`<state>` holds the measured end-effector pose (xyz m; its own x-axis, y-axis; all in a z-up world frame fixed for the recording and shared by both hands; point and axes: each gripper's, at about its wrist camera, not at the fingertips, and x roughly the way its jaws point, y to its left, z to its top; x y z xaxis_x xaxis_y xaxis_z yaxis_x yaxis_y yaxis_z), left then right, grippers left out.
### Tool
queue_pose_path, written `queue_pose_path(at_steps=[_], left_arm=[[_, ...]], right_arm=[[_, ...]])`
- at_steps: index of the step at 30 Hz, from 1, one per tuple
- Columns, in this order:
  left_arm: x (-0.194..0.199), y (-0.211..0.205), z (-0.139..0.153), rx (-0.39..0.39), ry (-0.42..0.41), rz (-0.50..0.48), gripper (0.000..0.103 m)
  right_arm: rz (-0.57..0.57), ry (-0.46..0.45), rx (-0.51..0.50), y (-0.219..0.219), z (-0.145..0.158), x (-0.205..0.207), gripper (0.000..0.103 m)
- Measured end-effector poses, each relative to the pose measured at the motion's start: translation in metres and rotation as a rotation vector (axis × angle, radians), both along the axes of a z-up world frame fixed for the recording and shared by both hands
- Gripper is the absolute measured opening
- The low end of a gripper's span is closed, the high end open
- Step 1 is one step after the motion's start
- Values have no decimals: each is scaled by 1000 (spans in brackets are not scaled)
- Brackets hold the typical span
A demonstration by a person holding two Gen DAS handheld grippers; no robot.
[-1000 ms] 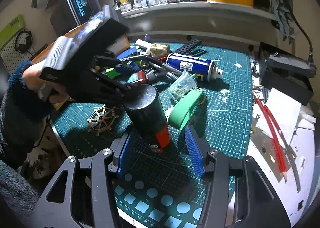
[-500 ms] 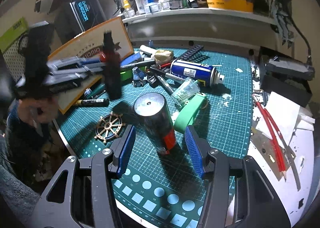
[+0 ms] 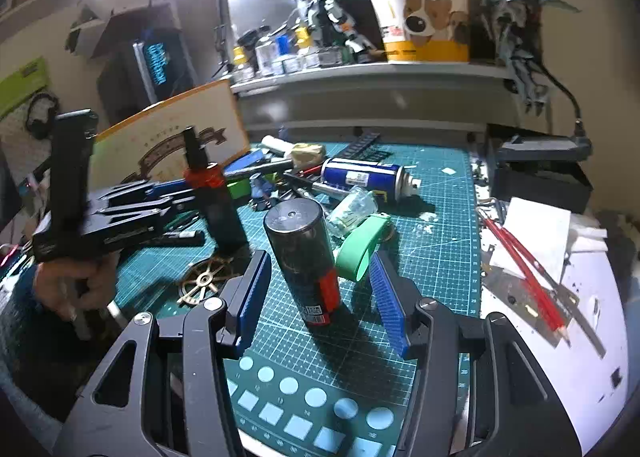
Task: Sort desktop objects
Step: 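Lift the amber bottle with the left tool while the right tool lifts the spray can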
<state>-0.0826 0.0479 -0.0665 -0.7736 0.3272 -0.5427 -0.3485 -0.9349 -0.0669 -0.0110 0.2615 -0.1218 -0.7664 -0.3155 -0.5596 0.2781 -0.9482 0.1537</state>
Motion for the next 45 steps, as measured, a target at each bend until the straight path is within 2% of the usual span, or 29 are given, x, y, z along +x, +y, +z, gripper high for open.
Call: queue_pose_path(at_steps=[2, 4, 5, 9, 12, 16, 21, 22, 24, 25, 26, 30, 37, 45], left_arm=[[11, -6, 1, 52, 38, 51, 58], [17, -9, 1, 82, 86, 99, 68], [19, -9, 0, 93, 111, 122, 70], [6, -4, -11, 97, 52, 145, 70], [2, -3, -17, 107, 30, 143, 70], [-4, -1, -24, 119, 5, 140, 70], [-10, 2, -33, 135, -26, 135, 70], [-10, 2, -33, 134, -25, 132, 68], [-9, 4, -32, 122, -16, 131, 48], [-8, 5, -31, 111, -10, 137, 38], [-8, 5, -31, 100, -3, 143, 37], [-9, -3, -29, 143, -17, 131, 36], [-6, 0, -26, 111, -7, 128, 35], [0, -3, -21, 115, 0, 123, 34]], right_arm=[[-41, 33, 9, -8, -3, 2, 49], [-101, 94, 24, -16, -1, 7, 49], [-121, 107, 28, -18, -2, 7, 49], [-190, 73, 63, -32, -8, -7, 49], [-249, 59, 32, -33, -15, -8, 48], [-265, 55, 40, -37, -19, -13, 48], [-284, -1, 28, -35, -30, -22, 45], [-285, -10, 26, -35, -32, -24, 44], [-282, -6, 29, -36, -33, -24, 43], [-276, -1, 31, -37, -33, -23, 36], [-270, 3, 32, -38, -32, -23, 33], [-273, 8, 22, -35, -30, -21, 33], [-264, 7, 18, -34, -27, -21, 32], [-268, 26, 25, -35, -19, -18, 32]])
